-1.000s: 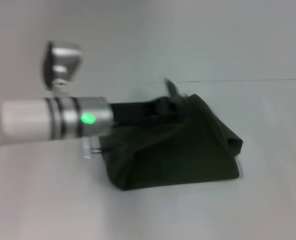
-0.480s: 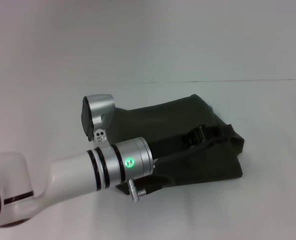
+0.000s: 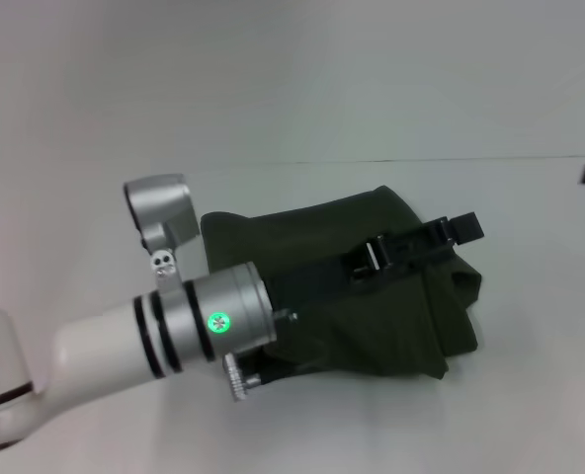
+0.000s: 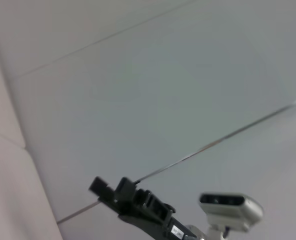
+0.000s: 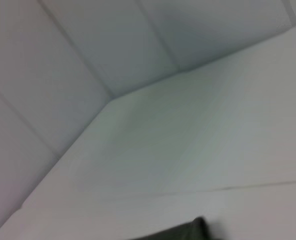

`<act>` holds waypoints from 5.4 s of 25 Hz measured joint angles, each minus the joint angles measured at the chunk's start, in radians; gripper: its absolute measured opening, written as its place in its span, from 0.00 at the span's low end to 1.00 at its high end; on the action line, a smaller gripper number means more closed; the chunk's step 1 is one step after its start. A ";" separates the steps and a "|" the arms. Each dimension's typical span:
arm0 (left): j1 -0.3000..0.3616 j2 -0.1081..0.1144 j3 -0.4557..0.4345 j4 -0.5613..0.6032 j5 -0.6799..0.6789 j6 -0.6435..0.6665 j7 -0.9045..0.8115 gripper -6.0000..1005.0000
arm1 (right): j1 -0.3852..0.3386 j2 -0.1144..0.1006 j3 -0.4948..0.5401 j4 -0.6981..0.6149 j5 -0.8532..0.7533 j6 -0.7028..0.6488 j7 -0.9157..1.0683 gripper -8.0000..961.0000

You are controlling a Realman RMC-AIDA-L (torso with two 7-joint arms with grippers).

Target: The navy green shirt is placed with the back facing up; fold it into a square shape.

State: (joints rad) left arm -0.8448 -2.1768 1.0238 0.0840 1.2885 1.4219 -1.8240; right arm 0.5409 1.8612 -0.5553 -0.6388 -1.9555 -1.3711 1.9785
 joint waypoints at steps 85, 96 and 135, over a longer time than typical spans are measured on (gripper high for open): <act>0.357 0.020 -0.222 0.427 0.442 0.092 0.386 0.92 | 0.240 0.200 -0.278 0.264 -0.152 0.473 0.196 0.59; 0.357 0.020 -0.223 0.427 0.443 0.092 0.385 0.92 | 0.229 0.202 -0.274 0.266 -0.152 0.486 0.198 0.53; 0.360 0.020 -0.225 0.421 0.445 0.089 0.380 0.92 | 0.272 0.191 -0.272 0.245 -0.049 0.533 0.108 0.04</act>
State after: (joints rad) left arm -0.4847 -2.1567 0.7992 0.5046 1.7334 1.5109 -1.4444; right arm 0.8132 2.0522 -0.8268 -0.3942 -2.0048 -0.8384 2.0866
